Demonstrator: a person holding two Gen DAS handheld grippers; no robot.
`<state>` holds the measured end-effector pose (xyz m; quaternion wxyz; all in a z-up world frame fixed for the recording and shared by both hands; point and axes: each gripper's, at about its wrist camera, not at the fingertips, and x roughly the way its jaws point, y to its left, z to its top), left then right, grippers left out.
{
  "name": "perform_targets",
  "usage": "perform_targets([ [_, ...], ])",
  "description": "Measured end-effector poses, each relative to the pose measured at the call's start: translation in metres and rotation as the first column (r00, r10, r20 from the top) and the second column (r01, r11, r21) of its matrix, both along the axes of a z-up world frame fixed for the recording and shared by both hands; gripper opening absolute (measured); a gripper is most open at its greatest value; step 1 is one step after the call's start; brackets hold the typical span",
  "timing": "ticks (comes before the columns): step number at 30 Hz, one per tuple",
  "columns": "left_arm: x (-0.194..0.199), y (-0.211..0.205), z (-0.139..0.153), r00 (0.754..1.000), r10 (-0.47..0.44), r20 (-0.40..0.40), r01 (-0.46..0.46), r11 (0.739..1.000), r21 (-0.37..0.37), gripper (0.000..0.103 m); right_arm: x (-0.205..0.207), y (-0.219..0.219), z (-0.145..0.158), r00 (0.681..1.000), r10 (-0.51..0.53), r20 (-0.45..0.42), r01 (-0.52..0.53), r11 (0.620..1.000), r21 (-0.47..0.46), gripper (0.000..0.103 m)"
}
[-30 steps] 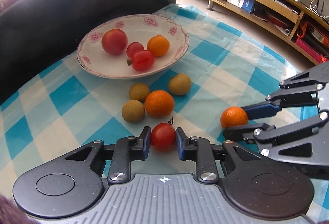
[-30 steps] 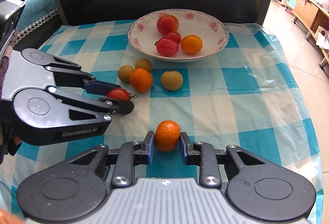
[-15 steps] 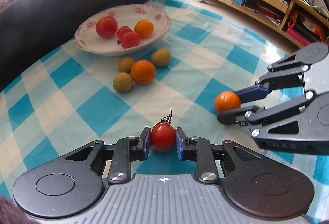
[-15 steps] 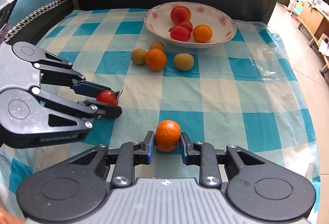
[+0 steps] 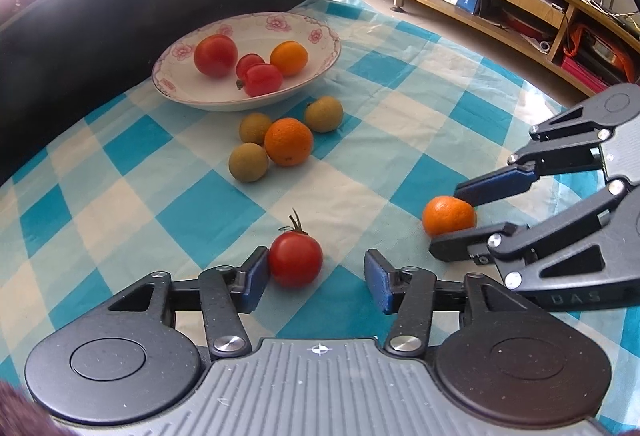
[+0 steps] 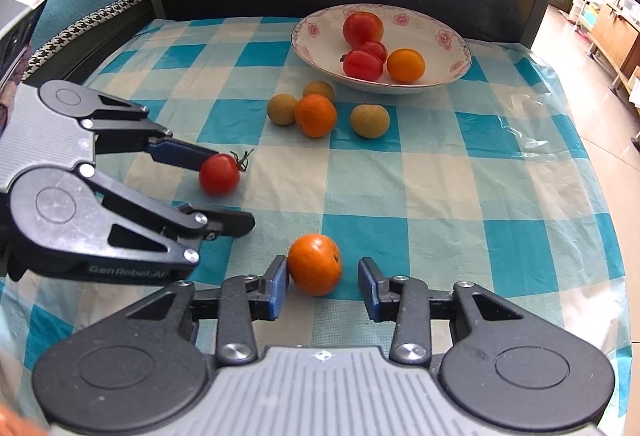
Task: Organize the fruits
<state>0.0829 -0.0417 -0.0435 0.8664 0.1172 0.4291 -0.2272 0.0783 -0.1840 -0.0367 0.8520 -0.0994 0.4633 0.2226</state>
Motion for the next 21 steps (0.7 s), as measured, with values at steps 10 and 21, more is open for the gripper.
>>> perform_targets([
  [10,0.006,0.007,0.001,0.999,0.034,-0.001,-0.034,0.999,-0.008,0.061,0.004,0.002,0.001,1.000,0.006,0.014,-0.007,1.000,0.013,0.042],
  [21,0.007,0.005,-0.001,1.000,0.020,0.009,-0.020,1.000,-0.004,0.054,0.005,0.011,-0.003,1.000,0.026,0.016,-0.026,0.999,-0.019,0.038],
])
